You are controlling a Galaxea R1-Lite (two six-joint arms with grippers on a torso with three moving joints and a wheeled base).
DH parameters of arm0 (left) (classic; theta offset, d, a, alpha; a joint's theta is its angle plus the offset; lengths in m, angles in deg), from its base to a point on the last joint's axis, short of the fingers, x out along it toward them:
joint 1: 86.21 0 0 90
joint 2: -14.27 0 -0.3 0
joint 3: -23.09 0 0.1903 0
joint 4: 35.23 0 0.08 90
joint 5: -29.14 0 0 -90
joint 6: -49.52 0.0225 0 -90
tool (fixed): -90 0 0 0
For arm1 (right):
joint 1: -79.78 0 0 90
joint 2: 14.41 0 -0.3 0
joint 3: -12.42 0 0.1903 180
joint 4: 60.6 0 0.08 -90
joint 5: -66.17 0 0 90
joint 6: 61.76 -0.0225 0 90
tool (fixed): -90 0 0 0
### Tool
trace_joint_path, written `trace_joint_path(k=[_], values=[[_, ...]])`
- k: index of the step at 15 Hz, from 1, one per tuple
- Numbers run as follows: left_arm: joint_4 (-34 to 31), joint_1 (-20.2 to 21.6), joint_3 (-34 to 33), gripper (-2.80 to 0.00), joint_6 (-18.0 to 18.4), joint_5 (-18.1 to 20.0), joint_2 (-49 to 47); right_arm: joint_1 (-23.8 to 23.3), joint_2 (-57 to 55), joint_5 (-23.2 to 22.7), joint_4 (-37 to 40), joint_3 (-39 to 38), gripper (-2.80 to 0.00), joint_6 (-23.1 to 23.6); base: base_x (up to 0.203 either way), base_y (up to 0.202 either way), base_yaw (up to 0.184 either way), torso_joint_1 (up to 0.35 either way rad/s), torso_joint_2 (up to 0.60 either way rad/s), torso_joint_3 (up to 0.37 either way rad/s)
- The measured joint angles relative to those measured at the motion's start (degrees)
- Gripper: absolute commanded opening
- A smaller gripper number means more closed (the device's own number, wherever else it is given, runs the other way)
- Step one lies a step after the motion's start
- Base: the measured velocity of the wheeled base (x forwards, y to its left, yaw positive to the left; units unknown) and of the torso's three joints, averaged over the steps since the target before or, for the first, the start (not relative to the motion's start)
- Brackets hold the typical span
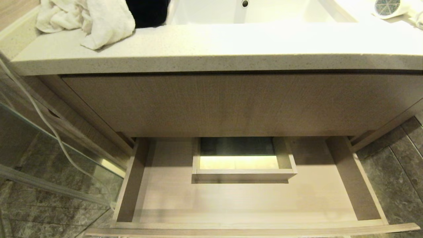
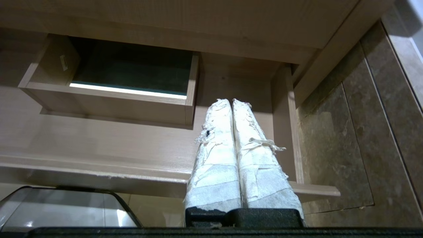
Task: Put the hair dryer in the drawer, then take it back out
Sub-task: Pick up the hairdryer
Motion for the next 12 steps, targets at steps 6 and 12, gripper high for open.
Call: trace_joint_path(k=[6,12], values=[[0.02,0.00,0.00,-2.80,0.00,0.00,0.00,0.00,-0.02,-0.02,0.04,0.00,-2.80,-0.06,0.000,0.000,0.000,0.311,-0.51,-0.244],[0.00,0.00,0.00,-2.80,-0.02,-0.02,0.00,0.00,-0.02,0.00,0.02,0.00,-2.80,-0.04,0.000,0.000,0.000,0.286,-0.55,-0.266]])
